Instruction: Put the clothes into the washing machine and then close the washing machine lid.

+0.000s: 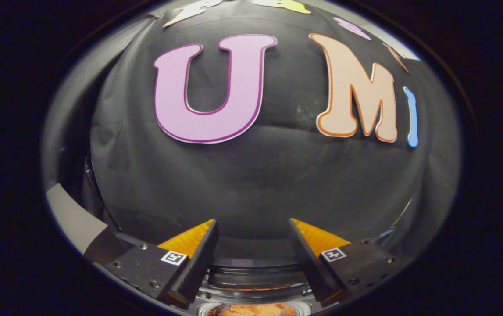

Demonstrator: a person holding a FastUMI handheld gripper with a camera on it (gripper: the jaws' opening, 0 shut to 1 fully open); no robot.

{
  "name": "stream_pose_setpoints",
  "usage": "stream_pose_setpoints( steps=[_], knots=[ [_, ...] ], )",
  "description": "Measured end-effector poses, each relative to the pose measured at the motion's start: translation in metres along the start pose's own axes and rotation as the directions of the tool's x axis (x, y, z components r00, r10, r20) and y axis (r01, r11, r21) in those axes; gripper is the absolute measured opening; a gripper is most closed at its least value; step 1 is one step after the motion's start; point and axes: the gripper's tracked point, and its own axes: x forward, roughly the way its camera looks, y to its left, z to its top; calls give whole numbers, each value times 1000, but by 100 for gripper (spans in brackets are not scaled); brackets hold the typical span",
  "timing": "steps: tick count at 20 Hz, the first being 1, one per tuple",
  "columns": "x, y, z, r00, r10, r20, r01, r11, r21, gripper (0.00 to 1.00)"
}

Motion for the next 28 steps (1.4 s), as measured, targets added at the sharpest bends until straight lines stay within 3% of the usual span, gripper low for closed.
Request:
stream_pose_setpoints(
  steps=[15, 28],
  knots=[
    [-39, 3, -9, 998, 70, 10, -70, 997, 18, 96],
    [-121, 2, -43, 996, 90, 27, -91, 996, 1, 95]
  ],
)
